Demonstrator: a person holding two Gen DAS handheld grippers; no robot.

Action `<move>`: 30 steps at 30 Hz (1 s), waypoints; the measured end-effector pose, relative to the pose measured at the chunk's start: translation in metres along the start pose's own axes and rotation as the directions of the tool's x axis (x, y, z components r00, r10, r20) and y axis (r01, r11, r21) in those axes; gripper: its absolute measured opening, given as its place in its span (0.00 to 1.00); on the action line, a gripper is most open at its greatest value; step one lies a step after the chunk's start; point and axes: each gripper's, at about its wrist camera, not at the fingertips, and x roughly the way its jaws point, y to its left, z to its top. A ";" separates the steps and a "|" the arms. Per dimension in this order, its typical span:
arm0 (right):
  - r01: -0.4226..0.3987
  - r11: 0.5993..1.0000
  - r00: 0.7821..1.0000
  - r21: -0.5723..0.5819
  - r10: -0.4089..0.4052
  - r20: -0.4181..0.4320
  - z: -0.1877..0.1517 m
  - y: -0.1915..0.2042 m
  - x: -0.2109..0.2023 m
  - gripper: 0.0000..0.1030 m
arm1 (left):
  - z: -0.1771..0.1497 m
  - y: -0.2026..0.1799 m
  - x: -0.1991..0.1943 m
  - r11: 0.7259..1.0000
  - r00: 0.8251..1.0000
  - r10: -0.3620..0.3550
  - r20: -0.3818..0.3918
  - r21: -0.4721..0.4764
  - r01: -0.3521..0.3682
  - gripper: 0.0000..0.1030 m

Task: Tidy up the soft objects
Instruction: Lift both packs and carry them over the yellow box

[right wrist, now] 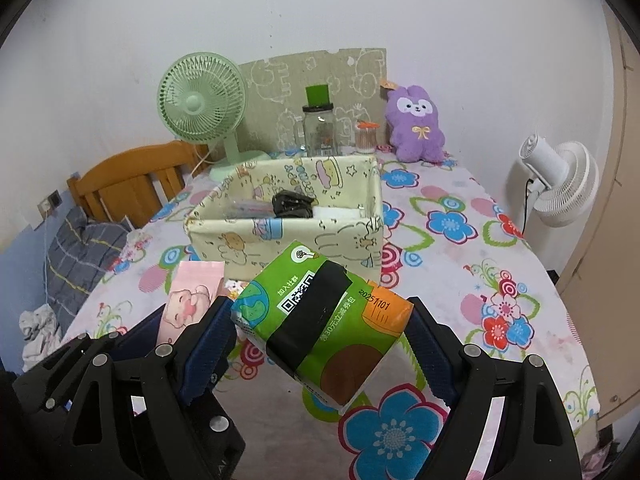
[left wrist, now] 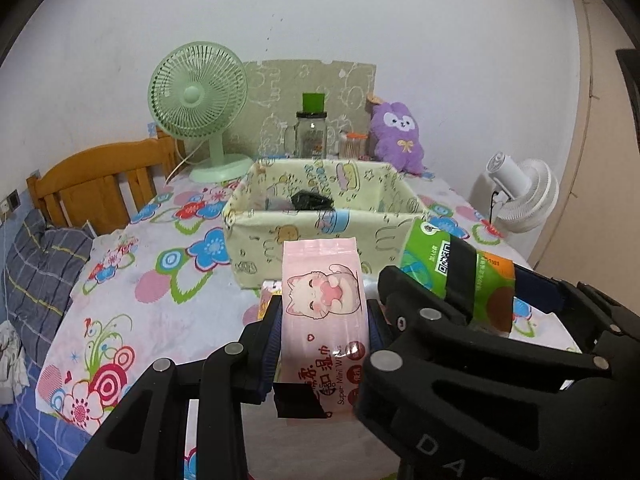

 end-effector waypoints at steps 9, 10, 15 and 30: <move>-0.001 1.000 0.999 -0.007 0.001 0.036 0.019 0.005 -0.015 0.84 | 0.018 0.000 -0.012 1.000 0.999 -0.008 0.032 0.002 0.008 0.38; -0.001 1.000 0.999 -0.007 0.001 0.038 0.021 0.006 -0.016 0.84 | 0.020 0.000 -0.013 1.000 0.999 -0.010 0.034 0.002 0.010 0.38; 0.001 1.000 0.999 -0.010 -0.001 0.050 0.030 0.006 -0.020 0.84 | 0.030 0.000 -0.017 1.000 0.999 -0.011 0.046 0.004 0.010 0.38; -0.002 1.000 0.996 -0.026 0.005 0.095 0.061 0.009 -0.018 0.84 | 0.058 0.005 -0.014 1.000 0.996 -0.006 0.087 0.007 0.006 0.38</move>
